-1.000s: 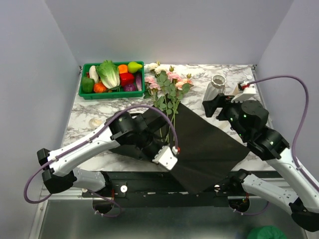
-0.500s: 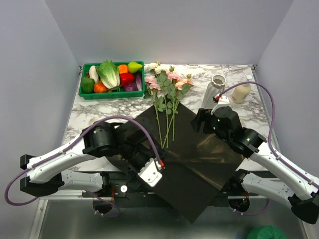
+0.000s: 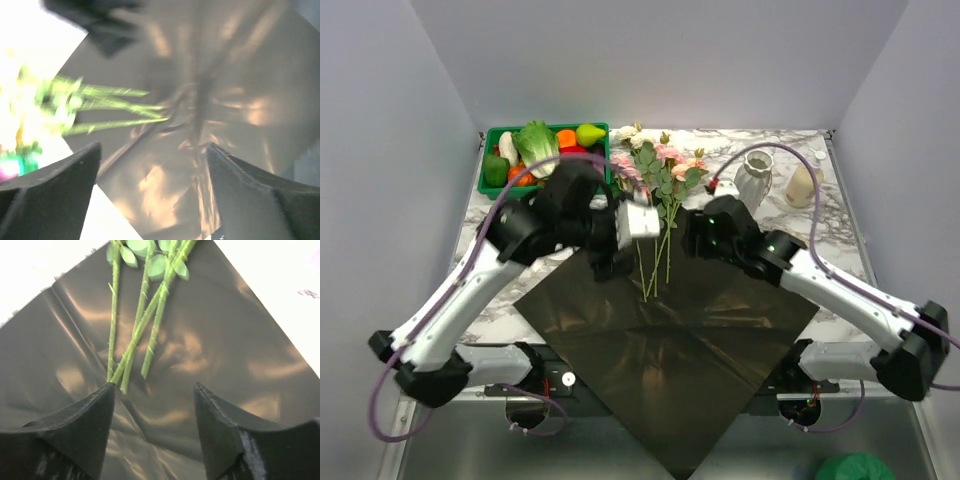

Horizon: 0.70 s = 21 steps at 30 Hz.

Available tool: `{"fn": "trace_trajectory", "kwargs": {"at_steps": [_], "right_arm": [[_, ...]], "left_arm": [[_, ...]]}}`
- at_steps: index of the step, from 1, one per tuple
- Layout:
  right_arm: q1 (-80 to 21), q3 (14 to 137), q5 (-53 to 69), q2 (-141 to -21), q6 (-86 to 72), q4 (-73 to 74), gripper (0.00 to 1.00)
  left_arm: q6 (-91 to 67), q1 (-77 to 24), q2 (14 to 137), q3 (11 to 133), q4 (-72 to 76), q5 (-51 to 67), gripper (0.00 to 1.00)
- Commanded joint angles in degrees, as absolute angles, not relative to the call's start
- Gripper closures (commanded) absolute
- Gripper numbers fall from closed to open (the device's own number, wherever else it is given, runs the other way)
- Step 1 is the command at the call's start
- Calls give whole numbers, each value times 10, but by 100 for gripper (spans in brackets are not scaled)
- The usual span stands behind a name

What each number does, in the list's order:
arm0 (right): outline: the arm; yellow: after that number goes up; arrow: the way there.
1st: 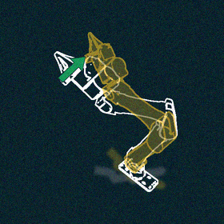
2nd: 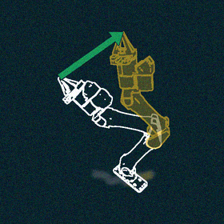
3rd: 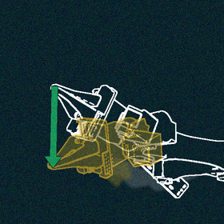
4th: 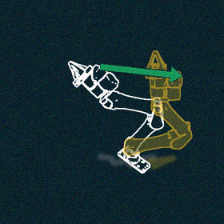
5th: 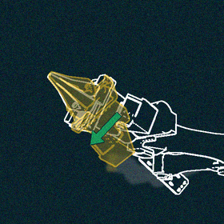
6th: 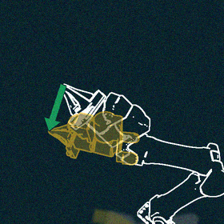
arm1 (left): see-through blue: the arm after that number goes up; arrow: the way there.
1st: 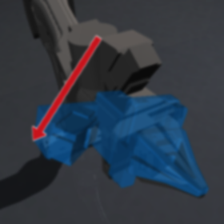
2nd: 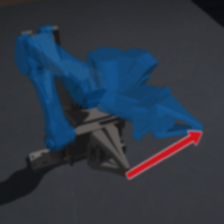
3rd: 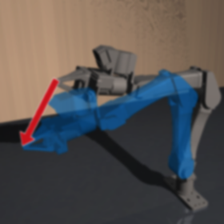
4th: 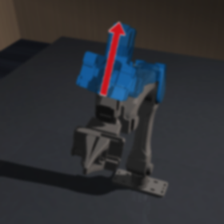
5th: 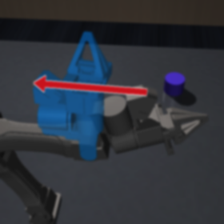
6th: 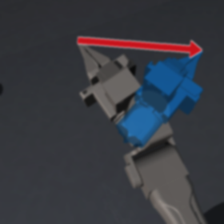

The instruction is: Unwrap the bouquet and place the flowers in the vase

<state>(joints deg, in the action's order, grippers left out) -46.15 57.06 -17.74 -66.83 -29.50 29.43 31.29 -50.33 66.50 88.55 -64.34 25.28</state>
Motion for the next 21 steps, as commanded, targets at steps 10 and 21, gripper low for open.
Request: {"fn": "trace_trajectory", "kwargs": {"at_steps": [10,21], "right_arm": [[-384,859,-107,-1011,-222,229,49],[-355,947,-106,-1166,-202,222,53]], "left_arm": [[207,-168,724,779,-532,248,23],[187,-144,710,680,-521,185,20]]}}
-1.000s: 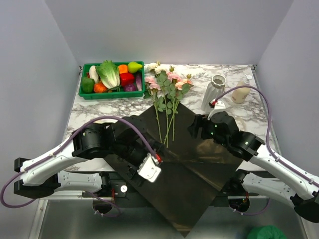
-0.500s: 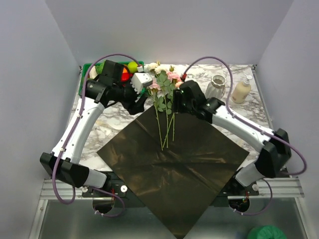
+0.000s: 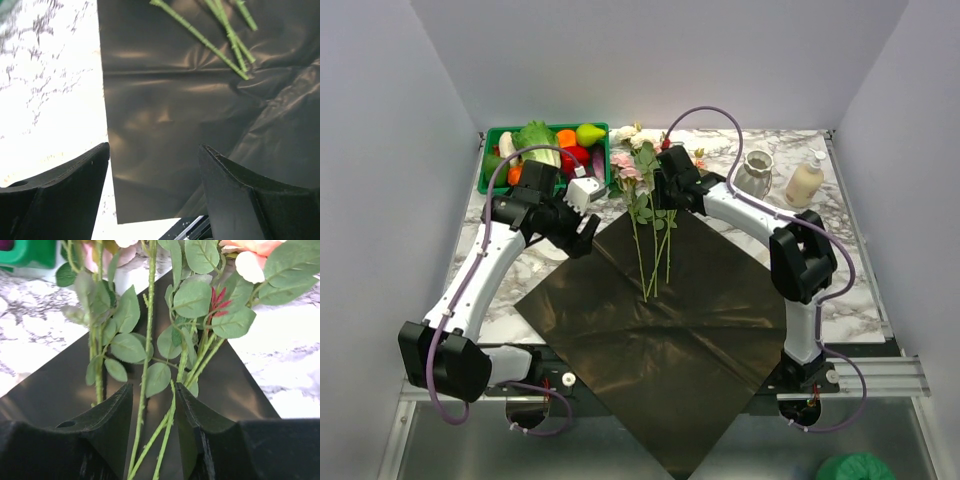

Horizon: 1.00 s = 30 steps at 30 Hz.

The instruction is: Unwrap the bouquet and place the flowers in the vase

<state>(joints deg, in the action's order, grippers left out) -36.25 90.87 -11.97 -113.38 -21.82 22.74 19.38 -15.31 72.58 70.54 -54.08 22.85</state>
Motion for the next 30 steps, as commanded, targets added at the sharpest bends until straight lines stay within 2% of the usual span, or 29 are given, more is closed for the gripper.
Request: {"fn": "trace_trajectory", "kwargs": {"at_steps": [1,5,22,27,30], "right_arm": [[-354,951,-107,-1173,-200,222,53],[-347,962,-108,-1206,-199,229,53],[-332,978,-95,-1260,-193,236,54],[-332,1005,-83,-1286,-198,248,64],[-332,1012,-82,-1288,-201,250,74]], "left_arm": [[189,-144,708,676,-520,178,19],[184,-141,706,672,-521,147,19],[162,-137,697,668,-536,170,19],[157,-136,680,672,-540,164,19],[153,-136,678,672,-540,159,19]]}}
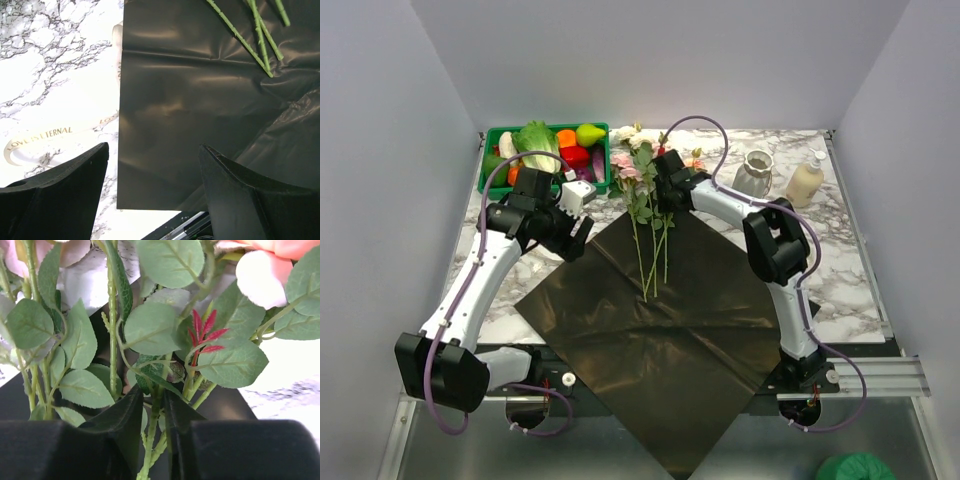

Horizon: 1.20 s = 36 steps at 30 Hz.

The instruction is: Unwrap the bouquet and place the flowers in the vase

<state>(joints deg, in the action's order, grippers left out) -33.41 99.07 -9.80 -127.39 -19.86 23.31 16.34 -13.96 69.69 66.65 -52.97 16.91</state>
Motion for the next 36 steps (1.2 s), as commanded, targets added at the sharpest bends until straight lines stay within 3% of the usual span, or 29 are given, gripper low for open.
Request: {"fn": "trace_trajectory", "kwargs": {"at_steps": [1,6,21,27,31,32,36], "right_arm": [[-332,1011,-85,-1286,-201,250,77],[-332,991,-97,-1234,-207,250,99],[-333,815,-26,-902,-192,104,100],[-333,797,-132,-777,-71,5,99],[-323,773,-270,-741,64,-149,99],[-318,760,-271,-736,122,-234,99],[-266,733,-246,-722,180,-351,99]], "left_arm": [[152,-136,677,672,-540,157,19],[143,-136,674,673,-534,148,19],[124,-136,655,682,-538,143,19],[116,-136,646,680,-534,149,19],[114,-136,642,671,-530,149,19],[115,-136,642,670,-529,149,19],[114,-136,643,664,-527,152,19]]}}
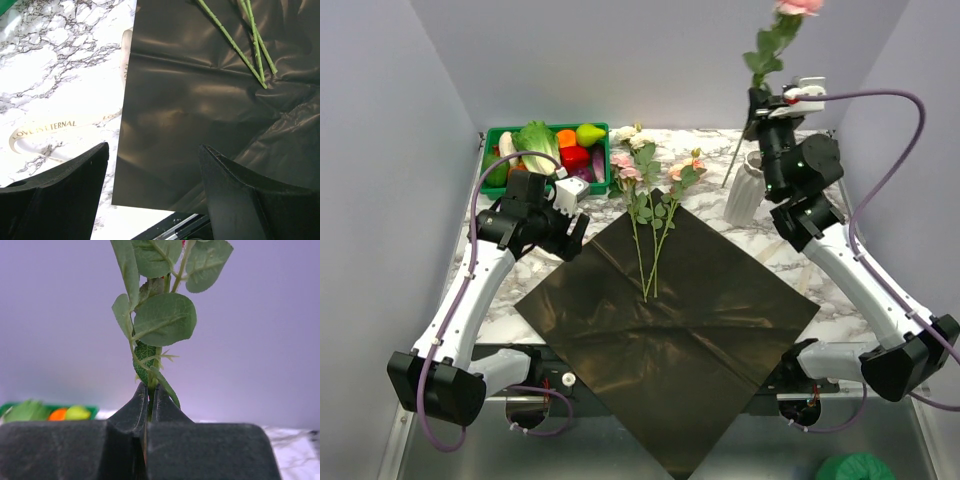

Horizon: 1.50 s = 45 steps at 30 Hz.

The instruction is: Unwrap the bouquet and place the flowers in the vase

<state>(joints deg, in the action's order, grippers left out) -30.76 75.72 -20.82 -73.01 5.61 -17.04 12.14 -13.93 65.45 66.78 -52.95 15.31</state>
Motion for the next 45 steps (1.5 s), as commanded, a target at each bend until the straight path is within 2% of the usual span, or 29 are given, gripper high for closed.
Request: {"fn": "trace_trajectory", "kwargs": {"at_steps": [1,9,18,28,33,35,36,38,39,41,42,45], "right_arm": [[-258,741,-241,-723,181,-353,99],[-186,749,-245,-751,202,-417,99],[-172,709,-250,-795,188,-476,99],[-172,634,-242,-800,178,-478,99],[-172,614,-219,-779,129,-409,99],[-173,613,-189,-766,95,-347,91],[-174,611,-183,-759,84,-328,76],[-176,596,-178,-735,49,-280,60],[-179,588,-180,-724,38,-266,42],[-187,550,-189,-688,14,-251,26],[-197,535,-189,-672,8,-244,21],[-226,492,-194,-620,2,-208,16]], "left_arm": [[115,-136,643,661,-526,152,19],[121,-135,640,646,-520,150,19],[127,-135,644,652,-530,154,19],[129,-135,636,652,-528,151,19],[127,-135,628,650,-527,153,19],[125,-135,627,651,-528,153,19],[124,-135,626,653,-529,153,19],[123,-134,625,656,-527,153,19],[123,-134,623,657,-527,152,19],[119,-134,621,658,-525,152,19],[117,-134,622,659,-526,156,19],[112,-134,621,664,-526,159,19]]}}
